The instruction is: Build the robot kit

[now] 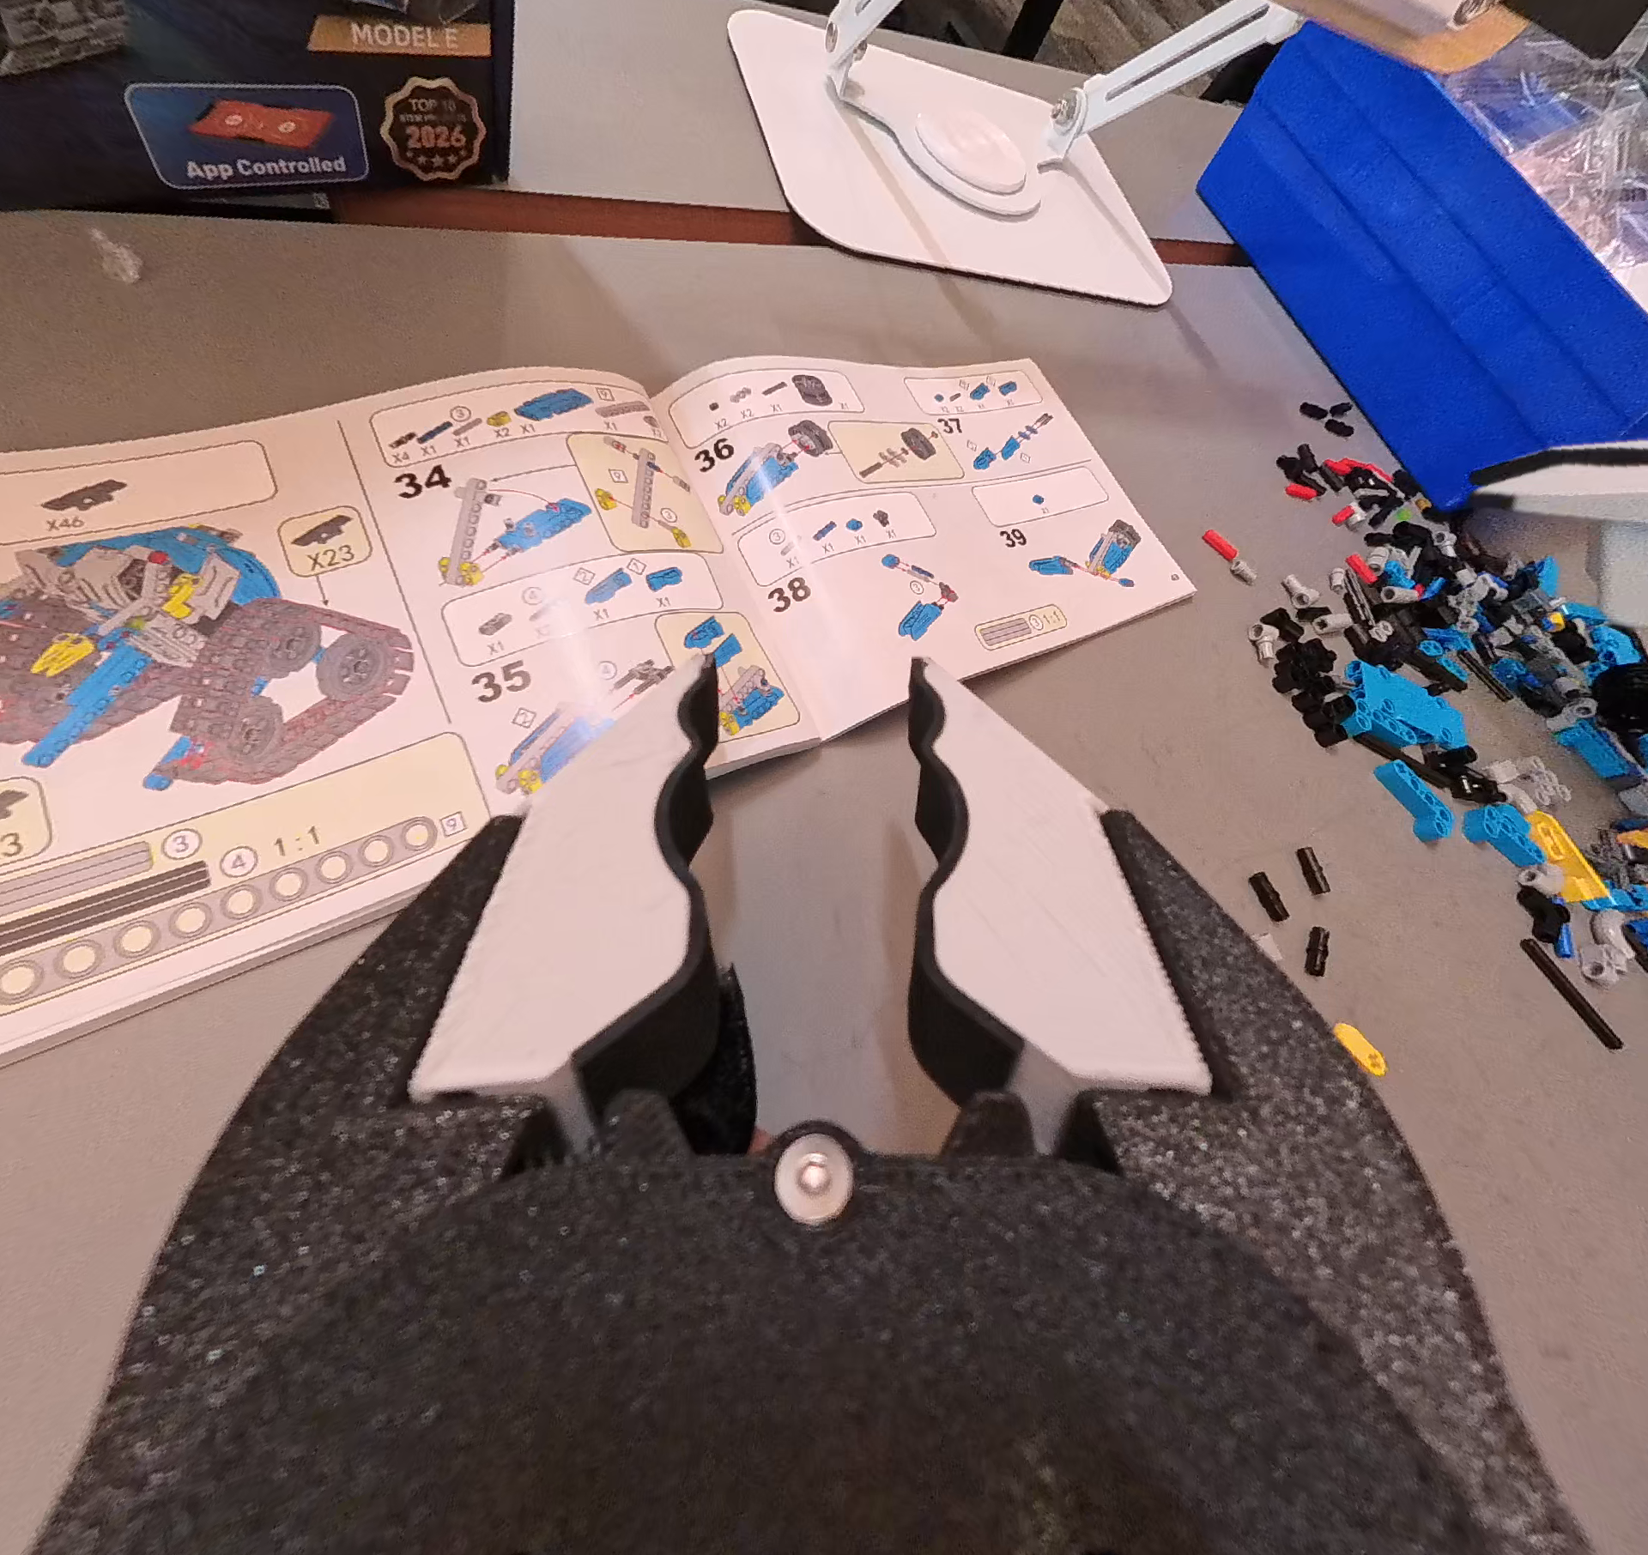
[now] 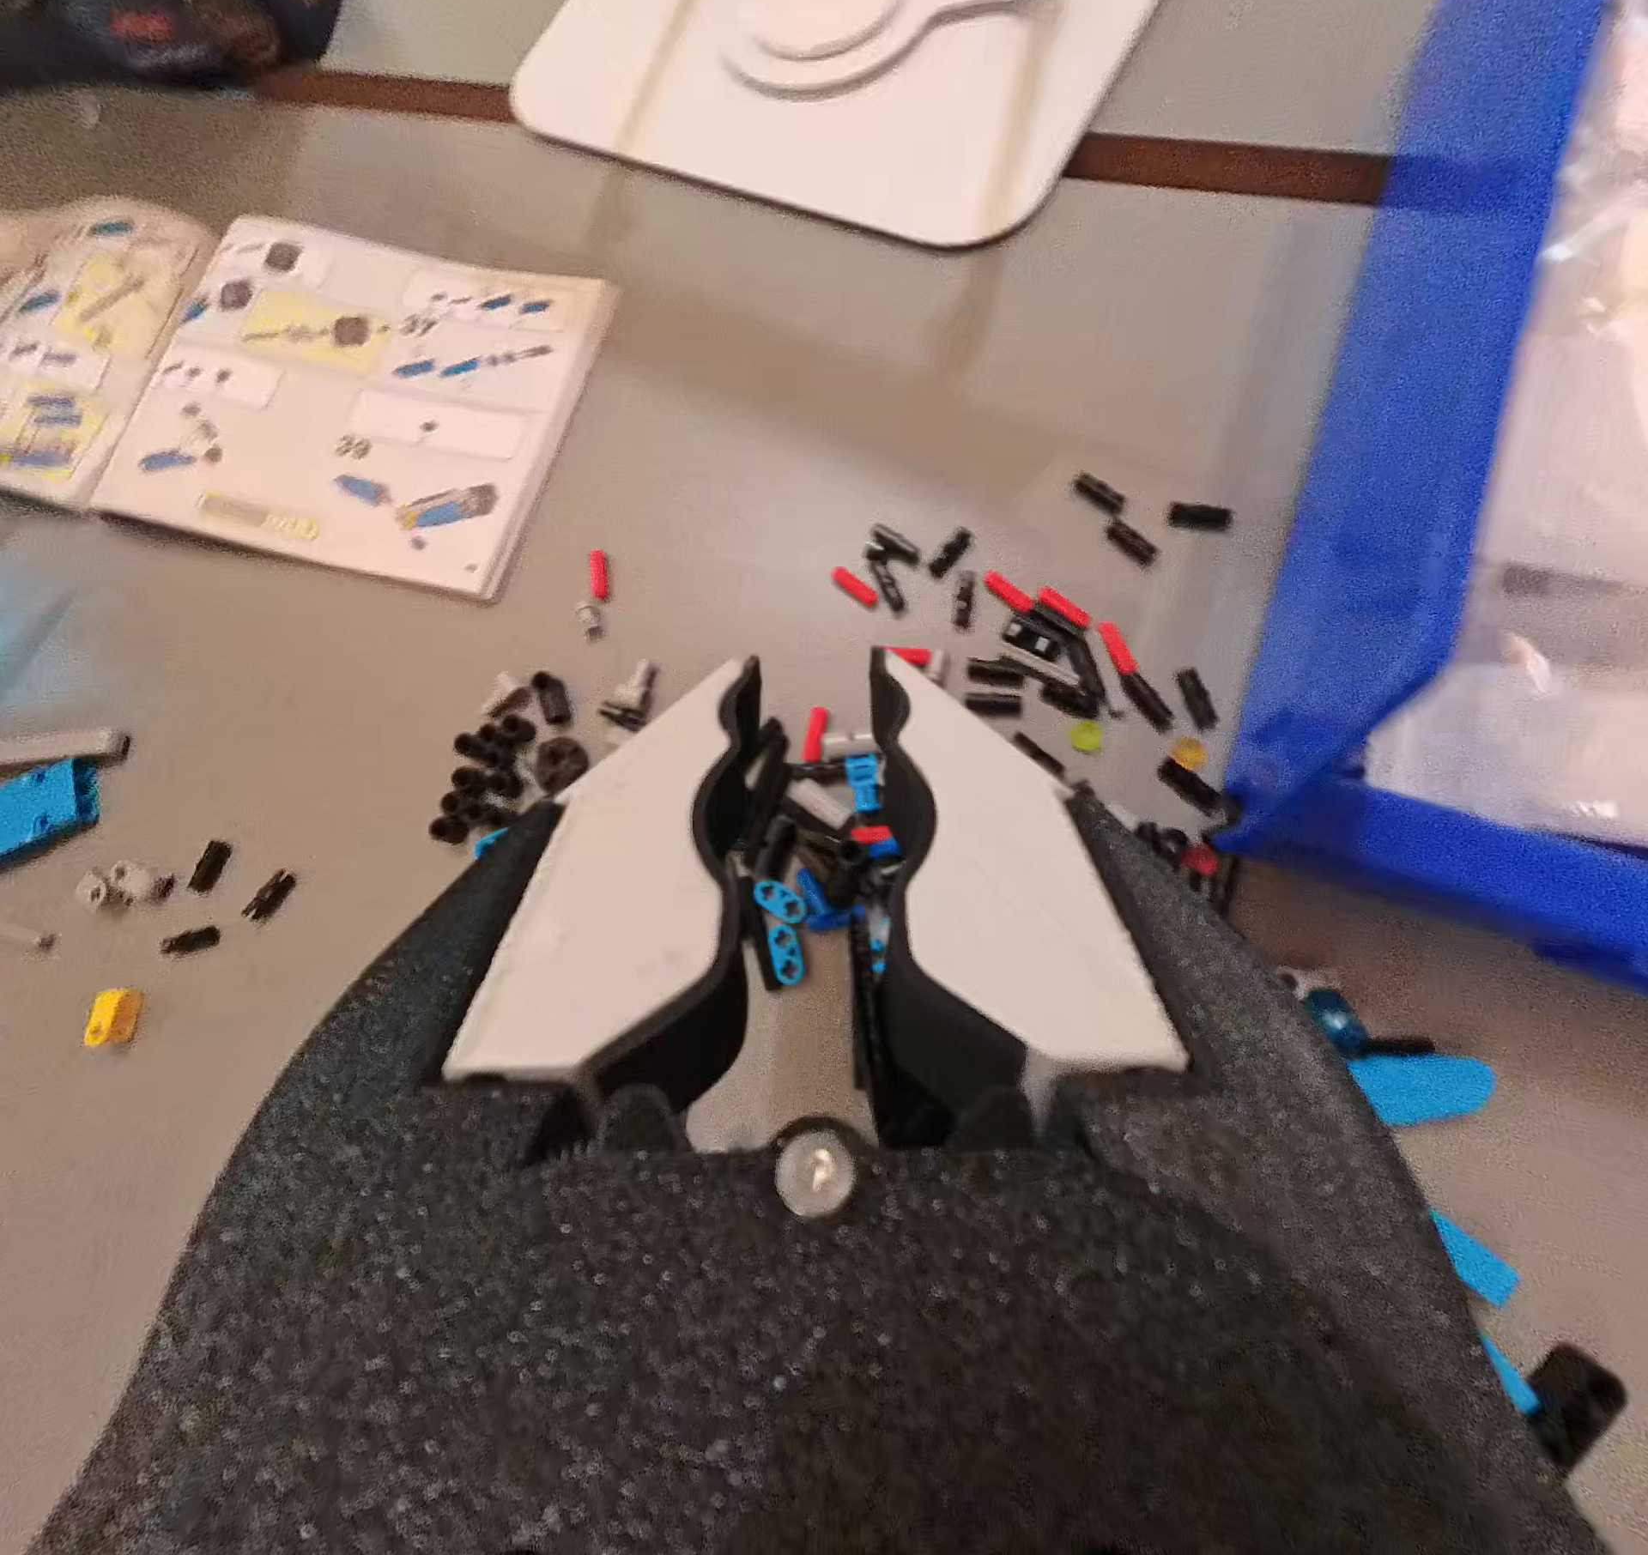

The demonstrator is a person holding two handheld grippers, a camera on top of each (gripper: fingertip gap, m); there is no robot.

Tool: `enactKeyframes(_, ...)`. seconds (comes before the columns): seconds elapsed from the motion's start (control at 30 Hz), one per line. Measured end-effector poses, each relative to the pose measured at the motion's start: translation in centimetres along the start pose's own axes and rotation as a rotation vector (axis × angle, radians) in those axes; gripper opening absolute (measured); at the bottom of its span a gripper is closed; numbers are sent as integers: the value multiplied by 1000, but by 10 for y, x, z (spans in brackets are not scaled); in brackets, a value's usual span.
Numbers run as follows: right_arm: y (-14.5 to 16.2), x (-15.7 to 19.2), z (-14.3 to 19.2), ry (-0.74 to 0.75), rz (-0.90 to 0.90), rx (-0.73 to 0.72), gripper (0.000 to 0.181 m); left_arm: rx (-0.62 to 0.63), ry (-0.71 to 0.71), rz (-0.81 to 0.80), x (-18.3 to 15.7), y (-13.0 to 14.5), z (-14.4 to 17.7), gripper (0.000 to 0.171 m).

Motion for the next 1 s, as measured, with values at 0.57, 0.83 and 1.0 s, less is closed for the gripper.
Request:
enactKeyframes(0.57,12,-23,-23,130,-37,144,19,5,8,-10,-3,1,0,42)
enactKeyframes(0.83,15,-21,-31,149,14,196,16,-3,14,-4,-3,-1,2,42)
enactKeyframes(1.0,15,-22,-30,139,1,194,9,-5,13,-4,-3,-1,2,42)
Point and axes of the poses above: each gripper's, where its closed fingertips meet, z back along the fingers, y out of its underside, x = y × z across the jaws, the point moved 9 cm from there along z, back along the fingers, and after that the axes turned 3 degrees about x, right-handed, at the moved point
